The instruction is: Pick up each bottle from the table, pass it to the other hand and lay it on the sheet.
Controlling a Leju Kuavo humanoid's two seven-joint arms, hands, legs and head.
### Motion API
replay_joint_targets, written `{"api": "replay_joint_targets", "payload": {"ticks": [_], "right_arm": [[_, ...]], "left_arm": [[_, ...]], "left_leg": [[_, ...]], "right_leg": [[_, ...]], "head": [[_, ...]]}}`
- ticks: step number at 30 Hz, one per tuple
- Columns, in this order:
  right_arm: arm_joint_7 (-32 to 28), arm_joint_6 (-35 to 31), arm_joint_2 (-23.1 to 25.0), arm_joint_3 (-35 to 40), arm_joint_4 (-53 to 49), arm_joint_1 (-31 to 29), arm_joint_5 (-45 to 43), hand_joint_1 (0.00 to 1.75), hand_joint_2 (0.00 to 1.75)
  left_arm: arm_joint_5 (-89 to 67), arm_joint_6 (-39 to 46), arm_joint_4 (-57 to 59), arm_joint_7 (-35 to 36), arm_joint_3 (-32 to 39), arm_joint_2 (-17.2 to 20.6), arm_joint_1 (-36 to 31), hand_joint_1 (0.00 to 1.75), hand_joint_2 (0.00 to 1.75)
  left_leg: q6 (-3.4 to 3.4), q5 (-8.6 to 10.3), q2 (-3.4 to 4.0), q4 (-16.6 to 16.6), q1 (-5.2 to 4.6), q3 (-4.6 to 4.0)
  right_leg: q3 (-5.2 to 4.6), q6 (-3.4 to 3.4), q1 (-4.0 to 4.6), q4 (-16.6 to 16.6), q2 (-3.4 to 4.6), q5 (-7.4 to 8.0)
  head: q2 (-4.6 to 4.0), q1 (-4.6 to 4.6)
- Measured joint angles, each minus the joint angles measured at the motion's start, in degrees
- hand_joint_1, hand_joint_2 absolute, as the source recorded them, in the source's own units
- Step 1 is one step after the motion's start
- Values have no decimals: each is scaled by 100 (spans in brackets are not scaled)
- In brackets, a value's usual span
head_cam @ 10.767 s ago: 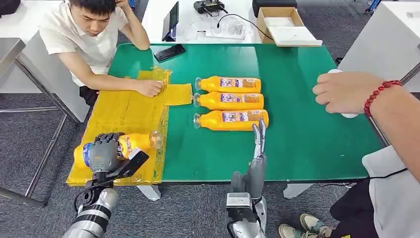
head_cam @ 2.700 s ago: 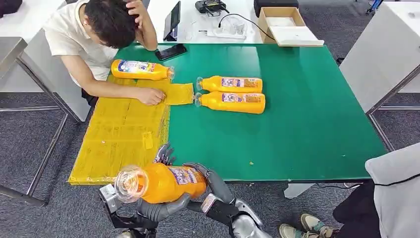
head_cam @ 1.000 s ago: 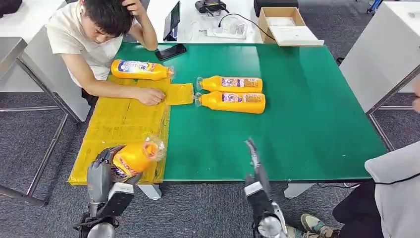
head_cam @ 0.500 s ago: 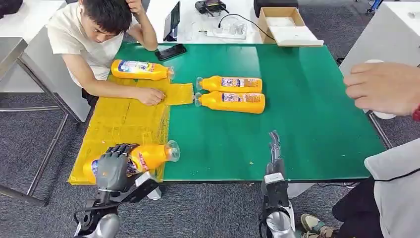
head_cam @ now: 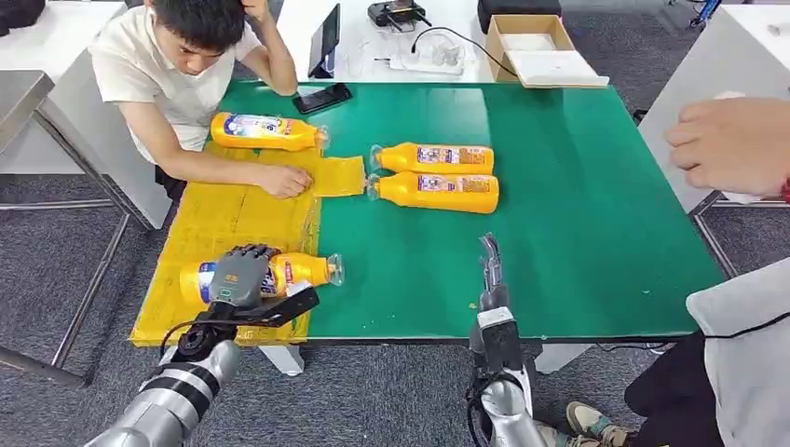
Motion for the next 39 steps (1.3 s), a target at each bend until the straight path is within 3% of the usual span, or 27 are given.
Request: {"api": "replay_joint_targets", "payload": {"ticks": [14,15,16,17,18,23,26,39], "right_arm": [[0,15,31,4,162,-26,-2,0,0],[0,15,31,4,166,-26,-2,0,0],[0,15,31,4,173,-26,-4,0,0],[0,26,33,4,179,-26,-28,0,0],[15,43,33,4,184,-28,-74,0,0],[33,146,42,2,197,-41,-225,0,0],[-20,131,48,-4,225,-54,-254,0,0],[-367,-313,79,-31,273,-50,-37,0,0]], "left_arm": [[18,-28,348,-11,-4,-28,-213,175,175],[18,-33,354,-13,-4,-31,-216,150,175],[33,-50,359,-26,-4,-31,-220,103,175],[70,-99,365,-57,-4,-31,-226,7,175],[124,-159,376,-109,-4,-31,-240,0,175],[871,-833,367,-720,2,-15,-316,0,175],[1115,-752,203,-990,-9,-7,-188,0,175],[1607,-1337,-1107,-1084,-688,22,349,0,175]], "left_leg": [[-10,25,-1,-1,2,7],[-10,25,-1,-1,2,7],[-10,25,-1,-1,2,7],[-10,26,-1,-1,2,7],[-10,27,-2,-1,2,6],[-10,28,-10,-1,2,9],[-10,28,-6,-1,2,7],[-9,24,-9,0,1,-30]], "right_leg": [[3,-13,2,4,0,17],[3,-13,2,4,0,17],[3,-13,2,4,0,18],[3,-12,2,4,0,18],[4,-12,2,4,0,18],[10,-12,1,4,-3,18],[5,-11,1,4,-2,19],[-31,-11,1,2,-4,18]], "head": [[0,0],[-2,0],[0,0],[-2,0],[-2,0],[0,-2],[0,0],[0,0]]}}
